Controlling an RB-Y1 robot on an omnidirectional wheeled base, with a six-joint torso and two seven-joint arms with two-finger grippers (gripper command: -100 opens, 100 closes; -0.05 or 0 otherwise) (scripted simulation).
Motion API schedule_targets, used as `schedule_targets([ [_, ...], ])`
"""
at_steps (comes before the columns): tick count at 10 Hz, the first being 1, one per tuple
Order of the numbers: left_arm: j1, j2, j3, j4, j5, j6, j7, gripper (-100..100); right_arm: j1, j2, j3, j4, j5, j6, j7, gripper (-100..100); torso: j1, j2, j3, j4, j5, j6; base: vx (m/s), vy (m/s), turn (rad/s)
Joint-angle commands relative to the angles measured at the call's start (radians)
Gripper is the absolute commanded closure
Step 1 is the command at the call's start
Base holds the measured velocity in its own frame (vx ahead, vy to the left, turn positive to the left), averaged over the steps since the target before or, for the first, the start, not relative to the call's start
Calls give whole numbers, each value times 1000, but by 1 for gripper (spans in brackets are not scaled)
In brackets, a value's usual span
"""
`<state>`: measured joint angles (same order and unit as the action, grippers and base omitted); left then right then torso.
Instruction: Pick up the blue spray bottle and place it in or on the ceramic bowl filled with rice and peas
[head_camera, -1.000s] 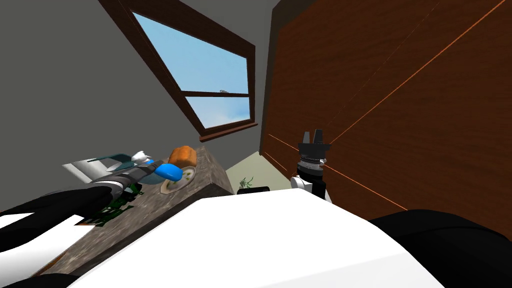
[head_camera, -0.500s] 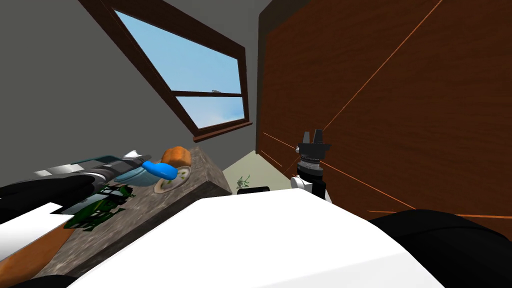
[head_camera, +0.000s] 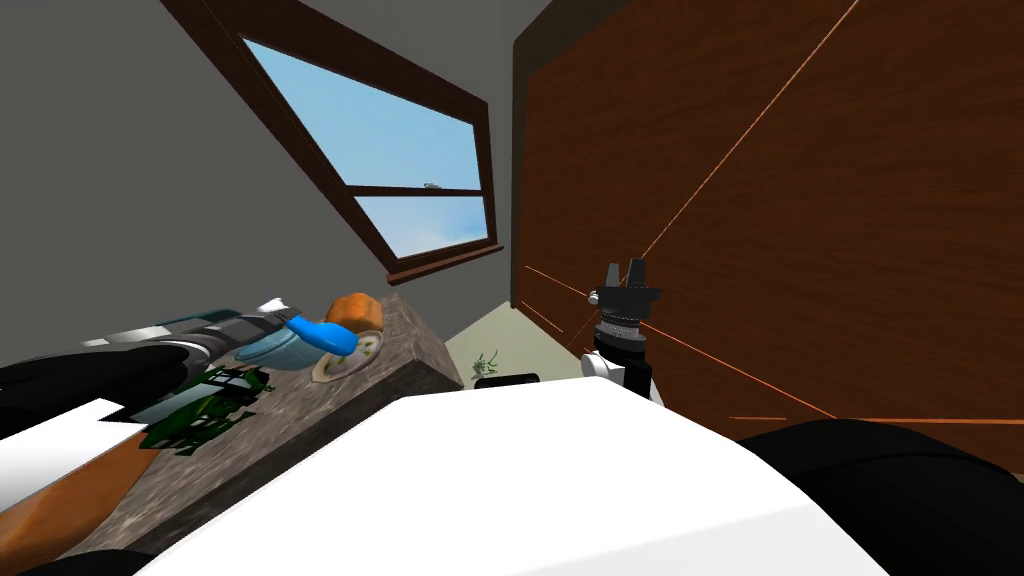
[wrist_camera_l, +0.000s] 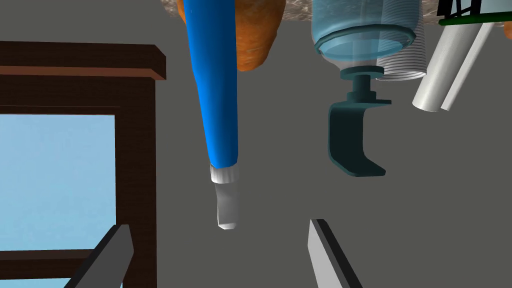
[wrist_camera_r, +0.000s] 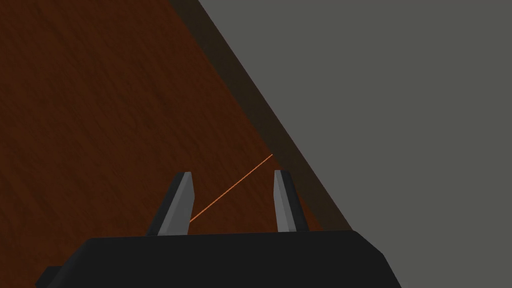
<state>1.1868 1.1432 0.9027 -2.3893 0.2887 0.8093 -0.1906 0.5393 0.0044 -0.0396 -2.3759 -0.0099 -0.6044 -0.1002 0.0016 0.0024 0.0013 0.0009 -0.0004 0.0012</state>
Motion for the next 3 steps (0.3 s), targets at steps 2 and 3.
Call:
schedule_targets([
  [2,0,0,0,0,0,0,0,0,0,0,0,0,0,0,0,0,0,0,0,0,0,0,0,0,0],
  [3,0,0,0,0,0,0,0,0,0,0,0,0,0,0,0,0,0,0,0,0,0,0,0,0,0],
])
